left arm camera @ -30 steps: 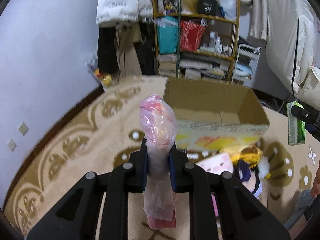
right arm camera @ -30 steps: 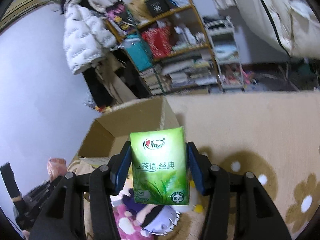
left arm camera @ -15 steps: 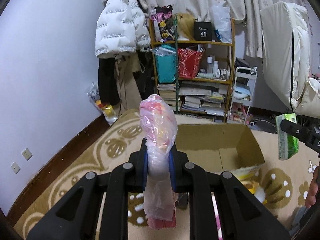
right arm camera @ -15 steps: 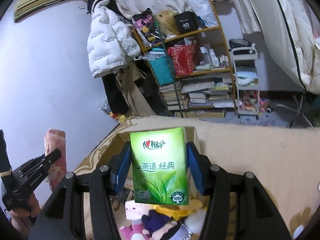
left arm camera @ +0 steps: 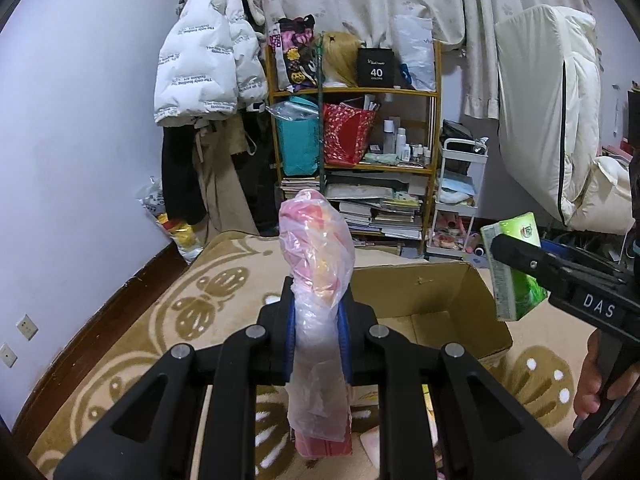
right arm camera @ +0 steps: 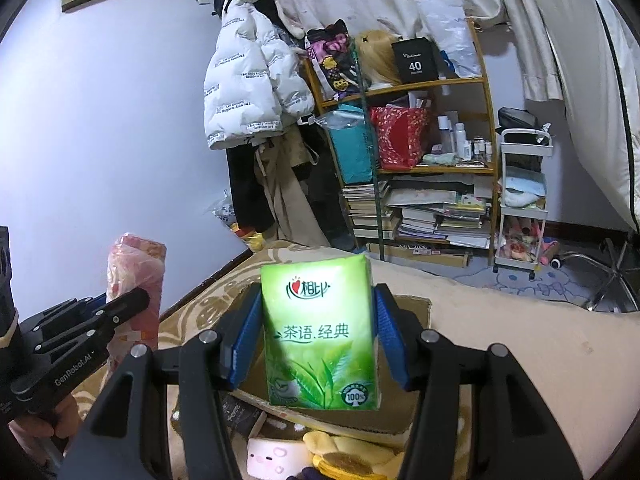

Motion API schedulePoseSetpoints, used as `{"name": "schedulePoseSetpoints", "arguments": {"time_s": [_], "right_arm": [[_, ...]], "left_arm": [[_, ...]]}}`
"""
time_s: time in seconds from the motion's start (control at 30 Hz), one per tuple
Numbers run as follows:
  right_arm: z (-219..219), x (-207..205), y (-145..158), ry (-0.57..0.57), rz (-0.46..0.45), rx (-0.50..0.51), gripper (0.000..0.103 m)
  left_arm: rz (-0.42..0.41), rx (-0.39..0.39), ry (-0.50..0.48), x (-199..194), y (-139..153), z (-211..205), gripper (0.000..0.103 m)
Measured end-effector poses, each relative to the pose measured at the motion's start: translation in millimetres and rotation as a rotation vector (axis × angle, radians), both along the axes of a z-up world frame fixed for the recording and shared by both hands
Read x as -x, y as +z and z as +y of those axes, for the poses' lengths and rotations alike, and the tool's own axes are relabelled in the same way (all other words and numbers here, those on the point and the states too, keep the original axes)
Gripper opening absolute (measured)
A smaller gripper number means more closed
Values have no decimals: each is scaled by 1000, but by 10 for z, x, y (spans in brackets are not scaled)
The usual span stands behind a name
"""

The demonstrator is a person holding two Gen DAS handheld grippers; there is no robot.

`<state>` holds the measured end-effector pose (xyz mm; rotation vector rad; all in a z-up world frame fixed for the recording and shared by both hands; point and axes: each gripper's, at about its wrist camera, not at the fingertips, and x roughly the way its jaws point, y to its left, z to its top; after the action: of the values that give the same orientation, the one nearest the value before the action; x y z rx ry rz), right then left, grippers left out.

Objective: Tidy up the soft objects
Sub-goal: 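Carry both items over the box and open both tools to drop them in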

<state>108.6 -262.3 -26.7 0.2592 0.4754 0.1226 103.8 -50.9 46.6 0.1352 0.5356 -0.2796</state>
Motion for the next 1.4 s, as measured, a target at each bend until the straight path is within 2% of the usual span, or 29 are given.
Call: {"name": "schedulePoseSetpoints", "arguments": {"time_s": [0.3, 0.47, 0.7, 0.93, 1.17, 1.27, 1.33, 1.4], "right_arm": [[-68, -128, -173, 14, 40, -33, 58], [-133, -168, -307, 16, 67, -53, 58], [-170, -224, -467, 33, 62, -75, 58], [-189, -297, -593, 42, 64, -91, 59], [-226, -362, -703, 52, 109, -109, 59], [-232, -374, -718, 47, 121, -102, 59], [-239, -373, -733, 49, 126, -104, 60], [-244, -387, -752, 51, 141, -102, 61]], "left_arm": [[60, -25, -18, -159, -242, -161, 17], [99, -17, -42, -232, -347, -216, 17], [159, -3, -42, -326, -486, -250, 17], [189, -43, -39, -426, -586, -361, 17], [229, -69, -23, -507, -688, -392, 20], [246, -77, 3, -538, -728, -371, 23], [261, -73, 18, -550, -751, -342, 29], [266, -75, 28, -553, -771, -322, 44]]}}
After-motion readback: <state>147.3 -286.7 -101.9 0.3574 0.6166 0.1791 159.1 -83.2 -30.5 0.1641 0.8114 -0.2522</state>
